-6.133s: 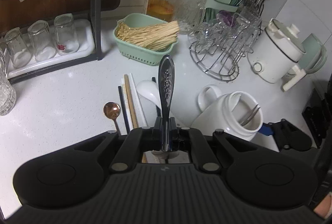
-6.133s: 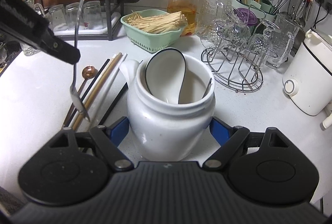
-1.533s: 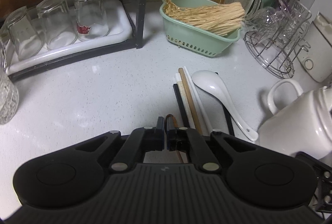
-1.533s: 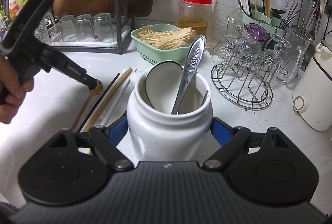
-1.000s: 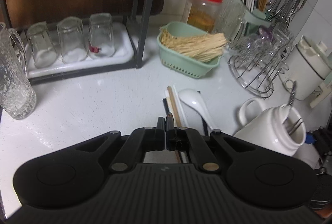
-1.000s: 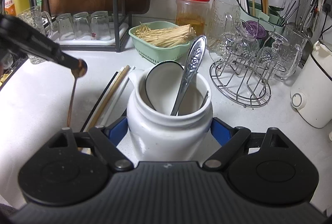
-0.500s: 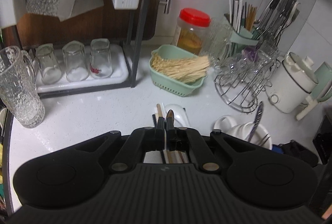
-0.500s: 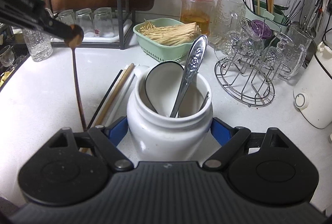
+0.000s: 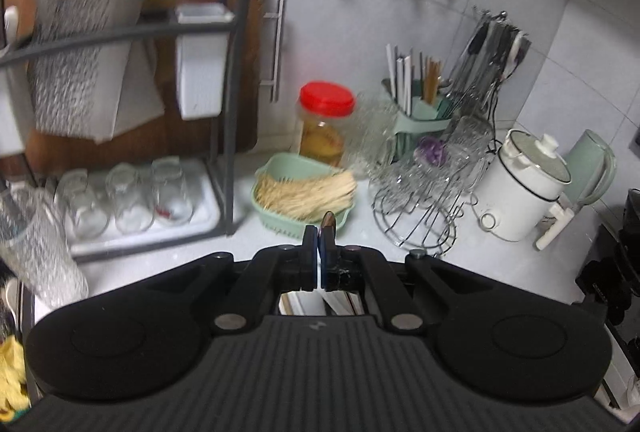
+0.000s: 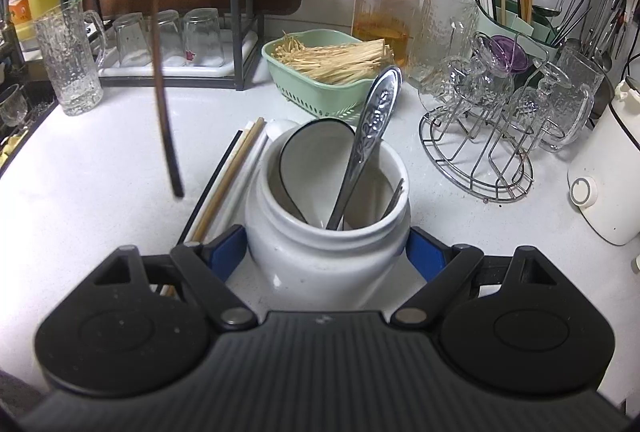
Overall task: Organize utensils
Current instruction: 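Lift the copper spoon with the left tool and lower it into the jar, then open the left tool to release the copper spoon in the jar, then withdraw the left tool and move it over the white ceramic spoon, then close the left tool on the white ceramic spoon's handle, then lift the white ceramic spoon with the left tool and carry it over the jar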
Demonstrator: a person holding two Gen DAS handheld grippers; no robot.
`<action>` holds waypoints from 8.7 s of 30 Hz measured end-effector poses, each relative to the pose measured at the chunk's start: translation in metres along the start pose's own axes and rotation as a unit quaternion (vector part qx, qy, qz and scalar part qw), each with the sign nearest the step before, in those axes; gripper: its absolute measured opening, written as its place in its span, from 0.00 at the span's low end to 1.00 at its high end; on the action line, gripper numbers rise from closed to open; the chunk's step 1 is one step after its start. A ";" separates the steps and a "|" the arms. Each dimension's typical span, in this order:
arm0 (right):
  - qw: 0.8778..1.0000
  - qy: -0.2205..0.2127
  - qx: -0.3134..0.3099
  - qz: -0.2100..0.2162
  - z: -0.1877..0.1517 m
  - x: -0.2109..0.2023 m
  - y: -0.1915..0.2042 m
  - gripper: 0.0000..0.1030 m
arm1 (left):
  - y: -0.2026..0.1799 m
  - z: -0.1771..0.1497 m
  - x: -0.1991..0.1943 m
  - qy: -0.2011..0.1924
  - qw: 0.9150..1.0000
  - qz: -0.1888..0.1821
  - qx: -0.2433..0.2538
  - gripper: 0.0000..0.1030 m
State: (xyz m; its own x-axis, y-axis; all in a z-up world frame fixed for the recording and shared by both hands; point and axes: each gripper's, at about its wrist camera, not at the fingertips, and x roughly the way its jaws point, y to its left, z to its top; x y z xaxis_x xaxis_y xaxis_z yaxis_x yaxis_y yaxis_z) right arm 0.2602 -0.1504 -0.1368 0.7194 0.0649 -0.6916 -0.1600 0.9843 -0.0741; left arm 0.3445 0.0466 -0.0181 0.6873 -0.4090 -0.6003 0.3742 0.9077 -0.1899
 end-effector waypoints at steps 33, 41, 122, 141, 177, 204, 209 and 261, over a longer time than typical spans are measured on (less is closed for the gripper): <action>1.000 -0.009 -0.019 0.020 -0.002 -0.004 0.006 0.86 | -0.081 -0.011 0.054 0.136 0.975 -0.124 0.124 0.03; 0.999 -0.014 -0.022 0.023 -0.003 -0.003 0.005 0.86 | -0.085 -0.020 0.069 0.182 0.966 -0.133 0.125 0.03; 0.997 -0.005 -0.054 0.047 -0.023 -0.018 -0.066 0.86 | -0.017 -0.047 0.257 0.174 0.970 0.134 -0.108 0.59; 0.993 -0.021 -0.083 0.085 -0.018 -0.009 -0.083 0.86 | -0.044 -0.012 0.308 0.247 0.944 0.220 -0.021 0.43; 0.993 -0.013 -0.088 0.081 -0.013 -0.006 -0.083 0.86 | 0.016 -0.034 0.229 0.224 0.943 0.169 -0.179 0.07; 0.994 -0.006 -0.082 0.068 -0.011 -0.006 -0.078 0.86 | -0.018 -0.012 0.177 0.136 0.974 0.148 -0.104 0.05; 0.994 -0.007 -0.085 0.072 -0.009 -0.003 -0.078 0.86 | -0.032 -0.001 0.150 0.102 0.978 0.157 -0.092 0.05; 0.993 -0.031 -0.080 0.082 -0.010 -0.001 -0.073 0.86 | -0.188 0.016 0.104 0.103 0.986 0.052 0.124 0.07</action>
State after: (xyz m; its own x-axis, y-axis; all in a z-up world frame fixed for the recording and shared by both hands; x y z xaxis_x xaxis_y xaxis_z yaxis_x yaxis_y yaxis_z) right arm 0.2649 -0.2239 -0.1378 0.7146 0.2369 -0.6582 -0.3797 0.9216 -0.0806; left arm 0.3553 -0.1677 -0.0323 0.5988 -0.2641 -0.7561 0.4671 0.8820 0.0619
